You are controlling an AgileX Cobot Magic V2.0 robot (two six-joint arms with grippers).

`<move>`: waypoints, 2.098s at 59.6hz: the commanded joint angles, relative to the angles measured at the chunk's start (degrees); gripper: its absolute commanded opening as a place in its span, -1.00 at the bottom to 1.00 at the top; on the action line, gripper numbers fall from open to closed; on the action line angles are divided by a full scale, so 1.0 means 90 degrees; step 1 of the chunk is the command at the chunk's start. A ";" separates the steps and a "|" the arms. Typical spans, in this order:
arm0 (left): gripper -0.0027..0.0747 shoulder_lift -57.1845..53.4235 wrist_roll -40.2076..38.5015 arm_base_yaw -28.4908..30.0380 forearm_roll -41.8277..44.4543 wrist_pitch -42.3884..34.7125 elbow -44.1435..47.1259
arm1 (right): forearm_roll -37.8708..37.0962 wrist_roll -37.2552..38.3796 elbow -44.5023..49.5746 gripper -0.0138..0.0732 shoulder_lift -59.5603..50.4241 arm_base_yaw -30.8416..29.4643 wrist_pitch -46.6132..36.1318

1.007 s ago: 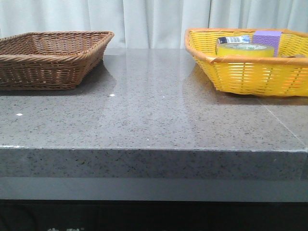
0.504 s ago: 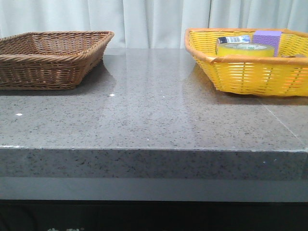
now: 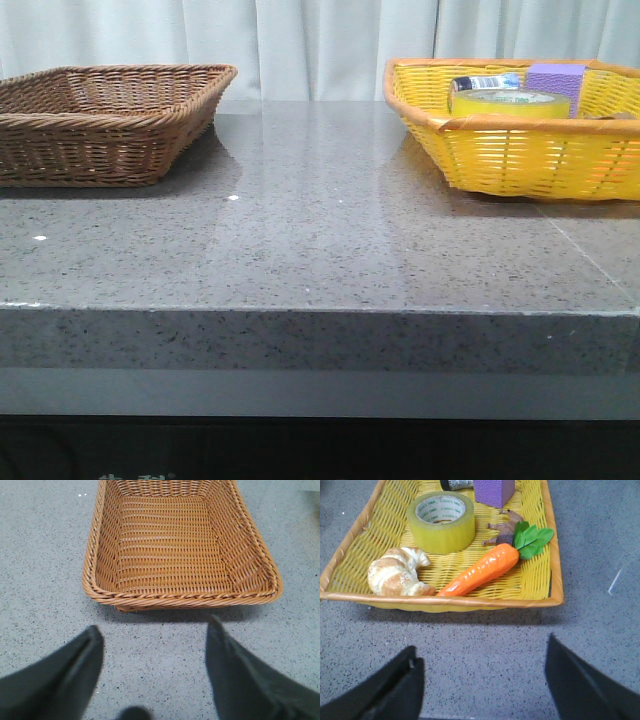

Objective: Transfer tape with both arms

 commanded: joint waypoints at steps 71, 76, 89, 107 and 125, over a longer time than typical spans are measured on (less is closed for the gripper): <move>0.43 0.0002 0.0192 -0.2988 -0.0116 -0.1066 -0.0216 | 0.0923 -0.1018 -0.5120 0.67 0.6207 -0.0029 0.0795; 0.43 0.0002 0.0192 -0.2988 -0.0116 -0.1066 -0.0216 | 0.0923 -0.1018 -0.5575 0.67 0.6730 -0.0029 0.0818; 0.43 0.0002 0.0192 -0.2988 -0.0116 -0.1066 -0.0216 | 0.0916 -0.1018 -0.6639 0.67 0.7909 -0.0036 0.0869; 0.43 0.0002 0.0192 -0.2988 -0.0116 -0.1066 -0.0216 | 0.0912 -0.1018 -0.7916 0.67 0.9144 -0.0036 0.1144; 0.43 0.0002 0.0192 -0.2988 -0.0174 -0.1066 -0.0216 | 0.0922 -0.1018 -0.8436 0.33 0.9693 -0.0036 0.1312</move>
